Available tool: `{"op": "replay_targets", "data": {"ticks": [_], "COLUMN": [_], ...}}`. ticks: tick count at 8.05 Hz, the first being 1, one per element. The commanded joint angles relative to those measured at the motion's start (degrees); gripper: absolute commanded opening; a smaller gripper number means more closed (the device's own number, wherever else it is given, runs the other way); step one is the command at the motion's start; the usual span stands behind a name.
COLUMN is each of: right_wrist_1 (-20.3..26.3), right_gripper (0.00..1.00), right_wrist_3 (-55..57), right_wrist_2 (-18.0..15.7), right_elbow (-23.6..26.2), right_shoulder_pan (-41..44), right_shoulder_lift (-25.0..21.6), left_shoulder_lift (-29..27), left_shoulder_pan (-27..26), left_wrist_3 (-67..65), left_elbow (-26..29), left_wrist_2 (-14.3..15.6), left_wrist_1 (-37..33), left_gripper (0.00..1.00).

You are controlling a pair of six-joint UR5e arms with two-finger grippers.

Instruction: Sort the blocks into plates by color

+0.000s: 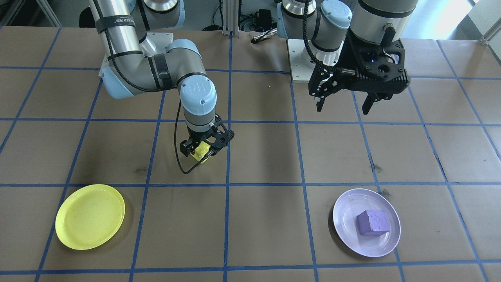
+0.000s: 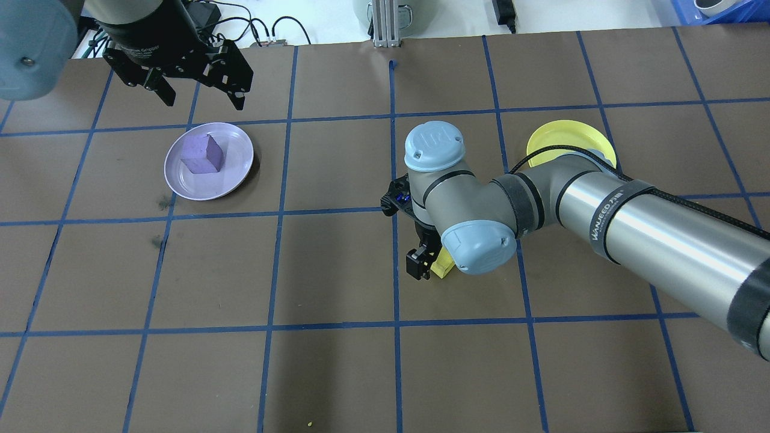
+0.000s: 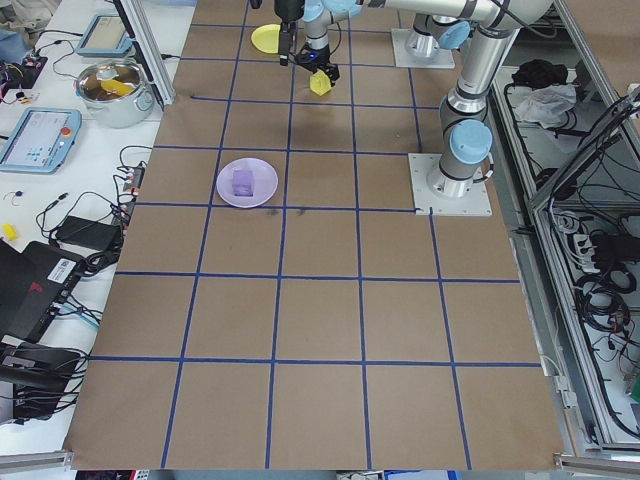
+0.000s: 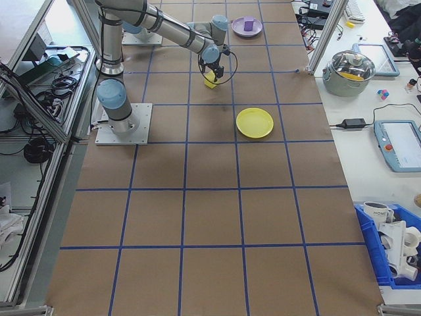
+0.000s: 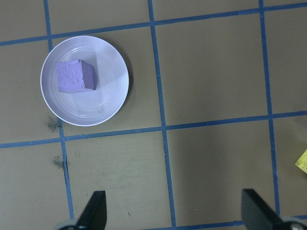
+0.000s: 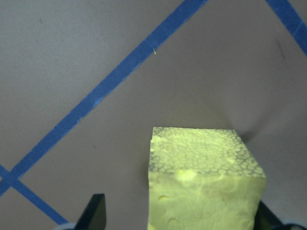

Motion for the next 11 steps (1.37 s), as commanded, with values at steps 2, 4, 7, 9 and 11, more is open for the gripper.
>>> {"op": "replay_targets", "data": {"ticks": [2, 4, 7, 9, 11], "right_wrist_1": [-3.82, -4.11, -2.19, -1.12, -1.99], "right_gripper": [0.75, 0.00, 0.00, 0.00, 0.00], "right_wrist_3": [-1.59, -1.85, -1.86, -2.38, -6.65], "right_wrist_2": [-0.19, -0.63, -4.41, -4.06, -4.06], "right_elbow": [0.27, -0.51, -5.16, -8.50, -10.79], "right_shoulder_pan": [0.00, -0.09, -2.01, -10.67, -20.08], "right_shoulder_lift": [0.88, 0.36, -2.26, -4.99, -4.92], "left_shoulder_lift": [-0.10, -0.28, -0.37, -0.45, -0.37], "left_shoulder_pan": [0.18, 0.09, 0.00, 0.00, -0.09], "left_wrist_3": [0.41, 0.41, 0.06, 0.06, 0.06], "left_elbow": [-0.05, 0.04, 0.04, 0.04, -0.05], "left_wrist_2": [0.02, 0.11, 0.11, 0.11, 0.02], "left_wrist_1": [0.03, 0.03, 0.12, 0.12, 0.03], "left_gripper": [1.00, 1.00, 1.00, 1.00, 1.00]}}
